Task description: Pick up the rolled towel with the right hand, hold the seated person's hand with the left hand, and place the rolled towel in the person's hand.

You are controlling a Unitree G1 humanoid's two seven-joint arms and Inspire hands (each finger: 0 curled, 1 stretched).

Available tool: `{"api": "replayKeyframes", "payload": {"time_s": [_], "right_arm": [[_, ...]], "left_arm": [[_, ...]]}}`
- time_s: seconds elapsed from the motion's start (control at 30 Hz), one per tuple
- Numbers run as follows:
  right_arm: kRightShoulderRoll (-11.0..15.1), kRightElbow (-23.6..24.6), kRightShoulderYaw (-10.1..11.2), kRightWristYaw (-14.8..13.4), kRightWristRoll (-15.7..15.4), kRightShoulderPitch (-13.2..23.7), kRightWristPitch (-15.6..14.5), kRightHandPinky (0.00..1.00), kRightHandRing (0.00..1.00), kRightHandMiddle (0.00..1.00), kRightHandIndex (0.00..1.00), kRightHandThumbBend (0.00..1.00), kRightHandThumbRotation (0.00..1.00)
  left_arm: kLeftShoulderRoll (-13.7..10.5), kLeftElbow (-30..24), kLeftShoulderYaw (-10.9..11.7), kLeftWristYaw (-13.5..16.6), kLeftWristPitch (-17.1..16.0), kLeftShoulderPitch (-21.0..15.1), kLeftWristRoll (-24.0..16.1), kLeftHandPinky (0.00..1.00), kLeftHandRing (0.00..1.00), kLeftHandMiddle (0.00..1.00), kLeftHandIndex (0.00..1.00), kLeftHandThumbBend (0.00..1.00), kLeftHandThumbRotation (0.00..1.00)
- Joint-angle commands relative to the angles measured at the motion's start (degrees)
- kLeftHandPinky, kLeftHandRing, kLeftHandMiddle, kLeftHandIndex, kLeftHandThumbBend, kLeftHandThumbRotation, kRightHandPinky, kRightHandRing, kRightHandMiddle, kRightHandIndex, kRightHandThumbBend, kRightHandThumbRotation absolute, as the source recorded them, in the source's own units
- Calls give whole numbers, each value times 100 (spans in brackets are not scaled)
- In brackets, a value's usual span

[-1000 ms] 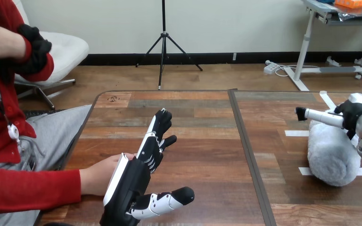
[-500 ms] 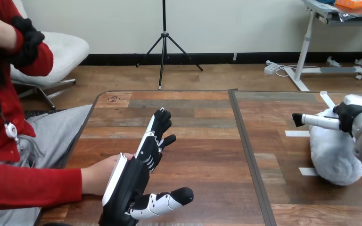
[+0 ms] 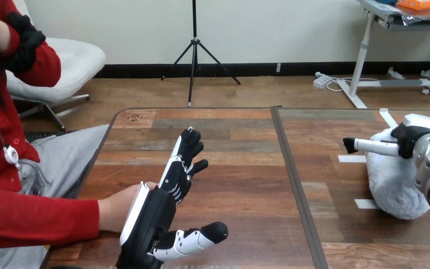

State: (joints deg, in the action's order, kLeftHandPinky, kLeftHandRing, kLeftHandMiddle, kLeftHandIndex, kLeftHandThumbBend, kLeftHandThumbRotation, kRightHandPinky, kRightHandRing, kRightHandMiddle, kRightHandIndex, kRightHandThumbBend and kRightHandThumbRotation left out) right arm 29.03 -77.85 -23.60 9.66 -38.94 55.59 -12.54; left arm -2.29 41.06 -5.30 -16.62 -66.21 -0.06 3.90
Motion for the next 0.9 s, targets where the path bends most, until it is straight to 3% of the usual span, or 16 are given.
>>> {"api": "replayKeyframes", "payload": {"time_s": [0.0, 0.23, 0.43, 0.6, 0.87], "right_arm": [[-351, -173, -18, 129, 59, -235, -4, 29, 79, 93, 93, 95, 100], [-432, -126, 285, -278, 388, -251, -54, 28, 73, 91, 95, 94, 98], [-492, -88, 536, -696, 669, -307, 32, 30, 69, 86, 95, 95, 85], [-543, -77, 495, -732, 673, -313, 65, 34, 68, 84, 95, 99, 81], [-610, -23, 679, -822, 903, -371, 270, 39, 69, 84, 93, 100, 73]], "left_arm": [[-16, -153, 71, 34, -107, -162, 26, 89, 97, 100, 100, 100, 59], [-7, -152, 52, 20, -97, -166, 54, 89, 97, 100, 100, 100, 58], [-2, -145, 56, 38, -92, -169, 22, 89, 96, 100, 100, 100, 59], [-5, -121, 51, 30, -126, -186, 17, 89, 96, 100, 100, 100, 58], [12, -145, 13, -21, -48, -186, 105, 89, 97, 100, 100, 100, 57]]}}
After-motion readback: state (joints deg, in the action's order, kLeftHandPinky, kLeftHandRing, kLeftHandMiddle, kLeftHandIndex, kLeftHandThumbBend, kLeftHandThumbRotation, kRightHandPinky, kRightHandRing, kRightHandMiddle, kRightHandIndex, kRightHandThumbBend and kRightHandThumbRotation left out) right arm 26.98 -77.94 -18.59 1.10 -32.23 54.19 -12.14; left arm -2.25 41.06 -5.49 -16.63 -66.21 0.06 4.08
